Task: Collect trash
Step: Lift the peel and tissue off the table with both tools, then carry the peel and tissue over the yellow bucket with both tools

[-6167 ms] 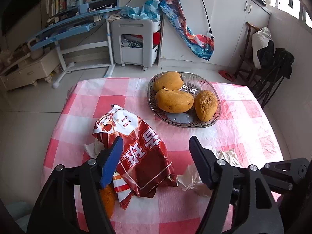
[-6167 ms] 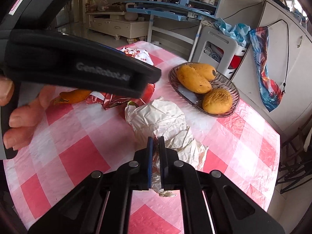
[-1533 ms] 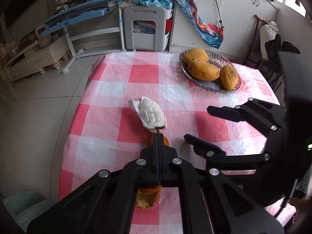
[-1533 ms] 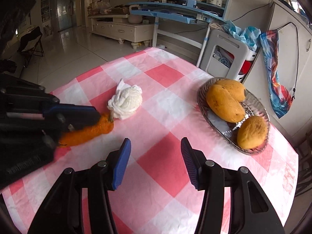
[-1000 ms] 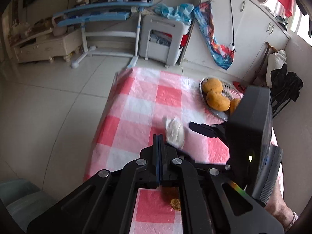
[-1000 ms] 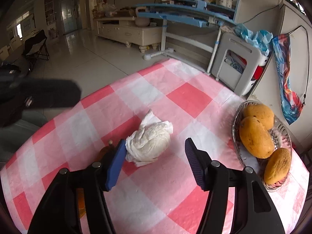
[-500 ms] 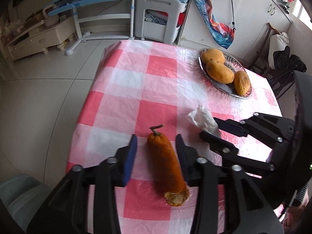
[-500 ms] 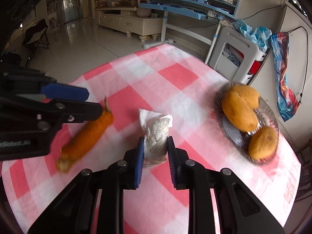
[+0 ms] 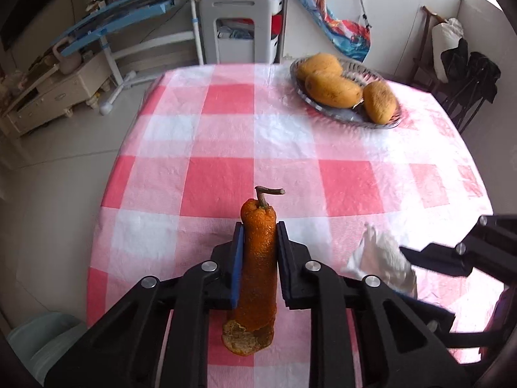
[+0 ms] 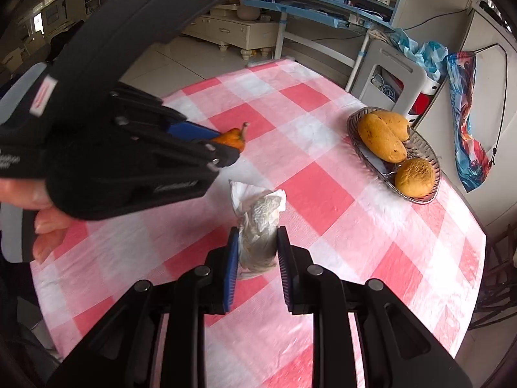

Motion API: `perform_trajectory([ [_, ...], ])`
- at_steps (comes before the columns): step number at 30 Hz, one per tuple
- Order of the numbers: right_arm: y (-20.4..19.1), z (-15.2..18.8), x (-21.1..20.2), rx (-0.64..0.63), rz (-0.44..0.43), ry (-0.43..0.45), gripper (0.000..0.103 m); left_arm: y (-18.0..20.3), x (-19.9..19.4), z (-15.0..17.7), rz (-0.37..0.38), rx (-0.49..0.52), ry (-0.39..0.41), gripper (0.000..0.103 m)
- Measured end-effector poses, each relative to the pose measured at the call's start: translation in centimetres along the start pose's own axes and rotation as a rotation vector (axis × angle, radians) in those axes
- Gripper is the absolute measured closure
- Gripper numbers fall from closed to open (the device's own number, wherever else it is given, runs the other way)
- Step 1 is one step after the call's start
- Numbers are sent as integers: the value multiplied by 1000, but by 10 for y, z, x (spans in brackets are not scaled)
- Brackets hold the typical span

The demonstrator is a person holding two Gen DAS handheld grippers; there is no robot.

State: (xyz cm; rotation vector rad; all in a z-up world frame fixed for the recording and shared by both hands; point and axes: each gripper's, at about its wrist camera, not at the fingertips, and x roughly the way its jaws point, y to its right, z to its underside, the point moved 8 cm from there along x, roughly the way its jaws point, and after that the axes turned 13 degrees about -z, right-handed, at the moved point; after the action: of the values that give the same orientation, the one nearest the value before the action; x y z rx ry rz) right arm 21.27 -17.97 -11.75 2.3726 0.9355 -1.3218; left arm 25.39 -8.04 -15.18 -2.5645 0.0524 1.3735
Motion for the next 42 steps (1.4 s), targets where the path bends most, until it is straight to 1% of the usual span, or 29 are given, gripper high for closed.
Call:
perform_trajectory([
  [3, -13, 2, -13, -16, 5, 21, 79, 1, -23, -1, 10, -2, 62, 85],
  [10, -34, 15, -37, -51, 56, 54, 79, 1, -62, 10, 13, 8, 144, 85],
  [14, -43, 24, -55, -55, 74, 96, 79, 6, -82, 19, 11, 25, 175, 85],
  [18, -55, 32, -73, -70, 72, 145, 79, 8, -102, 32, 5, 36, 202, 84],
  [22, -69, 42, -86, -79, 32, 187, 79, 8, -120, 45, -9, 59, 232, 85],
  [26, -98, 52, -88, -116, -87, 205, 79, 8, -140, 53, -12, 74, 267, 85],
  [28, -117, 58, -84, -150, -149, 183, 79, 7, -149, 60, -15, 76, 280, 85],
  [31, -148, 76, -70, -199, -247, 105, 78, 6, -159, 76, -19, 77, 279, 84],
  [33, -172, 93, -56, -248, -305, 21, 78, 4, -164, 91, -13, 73, 266, 84],
  [35, -192, 110, -43, -299, -343, -62, 78, 4, -168, 109, -9, 72, 248, 84],
  [37, -213, 132, -31, -353, -378, -152, 77, 4, -171, 134, 6, 65, 213, 84],
  [38, -221, 142, -26, -372, -390, -194, 75, 4, -172, 146, 14, 61, 192, 84],
  [40, -232, 163, -19, -412, -387, -268, 59, 5, -172, 167, 32, 52, 151, 84],
  [41, -234, 170, -17, -432, -369, -289, 49, 6, -172, 181, 44, 49, 123, 84],
  [42, -234, 176, -16, -455, -340, -304, 49, 7, -172, 193, 51, 50, 101, 84],
])
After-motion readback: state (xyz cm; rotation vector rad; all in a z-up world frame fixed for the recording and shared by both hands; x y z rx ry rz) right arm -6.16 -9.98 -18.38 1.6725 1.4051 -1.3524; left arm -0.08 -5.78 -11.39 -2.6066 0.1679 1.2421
